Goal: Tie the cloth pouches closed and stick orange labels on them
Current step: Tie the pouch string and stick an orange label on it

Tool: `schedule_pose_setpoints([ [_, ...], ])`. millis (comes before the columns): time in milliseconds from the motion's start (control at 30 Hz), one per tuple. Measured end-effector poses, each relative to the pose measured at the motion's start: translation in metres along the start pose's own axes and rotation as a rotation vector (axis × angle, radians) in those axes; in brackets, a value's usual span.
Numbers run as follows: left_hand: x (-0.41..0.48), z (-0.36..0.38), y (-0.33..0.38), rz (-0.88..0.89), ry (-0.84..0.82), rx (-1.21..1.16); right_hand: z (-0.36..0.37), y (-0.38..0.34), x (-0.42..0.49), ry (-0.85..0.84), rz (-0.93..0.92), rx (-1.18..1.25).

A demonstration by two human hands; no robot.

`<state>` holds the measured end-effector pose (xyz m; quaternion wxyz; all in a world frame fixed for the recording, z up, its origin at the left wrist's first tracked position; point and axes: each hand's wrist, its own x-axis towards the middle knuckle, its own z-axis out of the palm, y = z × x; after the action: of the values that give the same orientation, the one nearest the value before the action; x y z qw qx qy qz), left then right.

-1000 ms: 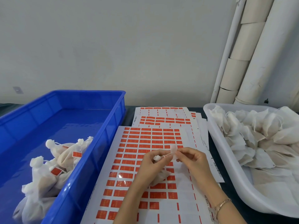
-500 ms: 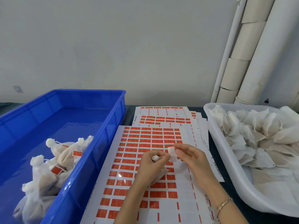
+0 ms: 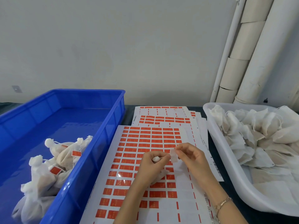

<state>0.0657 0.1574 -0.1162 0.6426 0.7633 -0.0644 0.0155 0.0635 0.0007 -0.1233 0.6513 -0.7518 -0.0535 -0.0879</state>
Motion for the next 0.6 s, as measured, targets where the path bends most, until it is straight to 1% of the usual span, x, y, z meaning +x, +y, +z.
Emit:
schedule_pose_setpoints([
  [300,0.0030,-0.0033,-0.0029,-0.097,0.067,-0.050,0.0007,0.0024,0.0022,-0.048,-0.071,-0.077],
  [433,0.0045,-0.0039,-0.0024,-0.143,0.081,-0.080,0.0011,0.0057,0.0024,-0.051,-0.070,-0.147],
  [600,0.0048,-0.0037,-0.0021,-0.161,0.087,-0.080,0.0018,0.0054,0.0009,-0.065,-0.071,-0.233],
])
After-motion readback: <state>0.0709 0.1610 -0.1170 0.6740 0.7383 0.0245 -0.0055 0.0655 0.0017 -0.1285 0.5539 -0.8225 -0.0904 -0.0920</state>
